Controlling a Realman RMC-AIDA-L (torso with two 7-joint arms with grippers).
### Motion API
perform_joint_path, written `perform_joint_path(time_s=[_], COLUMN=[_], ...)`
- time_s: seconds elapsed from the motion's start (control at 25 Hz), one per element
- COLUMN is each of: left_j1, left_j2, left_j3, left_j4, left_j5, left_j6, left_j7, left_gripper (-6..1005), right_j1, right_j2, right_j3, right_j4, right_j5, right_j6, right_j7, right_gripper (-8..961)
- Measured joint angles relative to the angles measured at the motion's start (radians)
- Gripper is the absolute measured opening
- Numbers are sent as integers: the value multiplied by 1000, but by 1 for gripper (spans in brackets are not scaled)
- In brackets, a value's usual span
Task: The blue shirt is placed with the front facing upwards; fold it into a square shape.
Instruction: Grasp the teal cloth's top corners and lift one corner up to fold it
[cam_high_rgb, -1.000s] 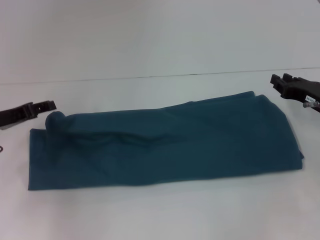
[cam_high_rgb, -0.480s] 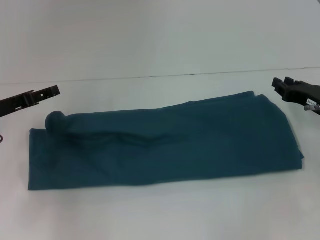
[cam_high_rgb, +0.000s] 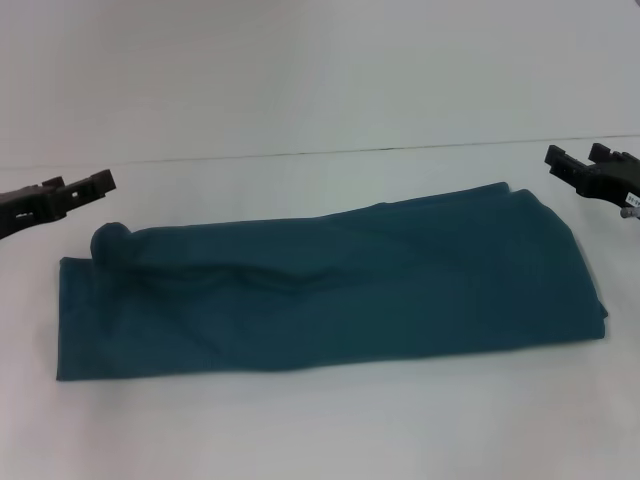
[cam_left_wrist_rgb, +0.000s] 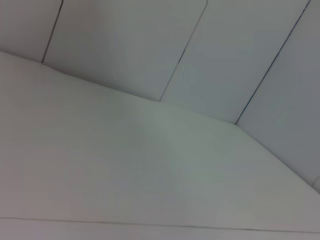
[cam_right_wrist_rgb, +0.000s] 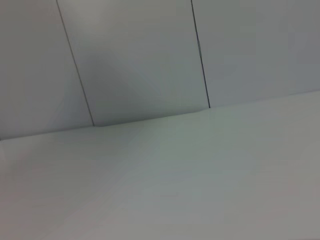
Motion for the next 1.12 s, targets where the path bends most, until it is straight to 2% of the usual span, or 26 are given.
perform_joint_path(time_s=[0.04, 0.24, 0.28, 0.48, 0.6, 0.84, 0.92, 1.12], left_j1=[5, 24, 43, 74, 93, 133, 143, 168], left_j2=[2, 10, 12, 16, 17, -16, -16, 12], left_j3=[0, -7, -8, -6, -3, -7, -2, 0], left_j4=[0, -1, -5, -17, -18, -50, -61, -54], left_j5=[-1, -1, -1, -2, -2, -5, 3, 13], left_j6=[10, 55, 107, 193, 212, 214, 218, 225], left_j7=[1, 4, 21, 64, 99, 198, 192, 181], left_gripper=[858, 866, 866, 864, 863, 861, 860, 859], right_j1=[-2, -7, -7, -10, -21, -55, -60, -59], right_j2=[0, -1, 0, 2, 2, 0, 0, 0], right_j3=[0, -1, -1, -1, -2, 2, 4, -1], right_j4=[0, 0, 1, 1, -4, -17, -21, -21], right_j5=[0, 1, 1, 1, -3, -1, 0, 1], right_j6=[-3, -12, -12, -15, -41, -102, -110, -111], right_j7=[1, -1, -2, 2, -2, -6, -6, -6], right_gripper=[666, 764, 783, 881, 891, 896, 895, 893])
